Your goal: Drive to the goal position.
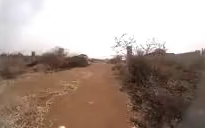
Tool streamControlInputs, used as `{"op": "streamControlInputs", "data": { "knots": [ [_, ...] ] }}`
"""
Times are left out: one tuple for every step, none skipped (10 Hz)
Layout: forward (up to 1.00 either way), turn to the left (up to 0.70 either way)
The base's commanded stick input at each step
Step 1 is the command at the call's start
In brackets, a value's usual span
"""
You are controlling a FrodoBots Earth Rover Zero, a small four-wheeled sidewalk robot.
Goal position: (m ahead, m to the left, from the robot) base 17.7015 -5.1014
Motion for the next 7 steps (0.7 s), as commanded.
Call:
{"op": "streamControlInputs", "data": {
  "knots": [
    [0.5, 0.0],
    [0.5, 0.0],
    [0.5, 0.0],
    [0.5, 0.0],
    [0.5, 0.0],
    [0.5, 0.0],
    [0.5, 0.0]
  ]
}}
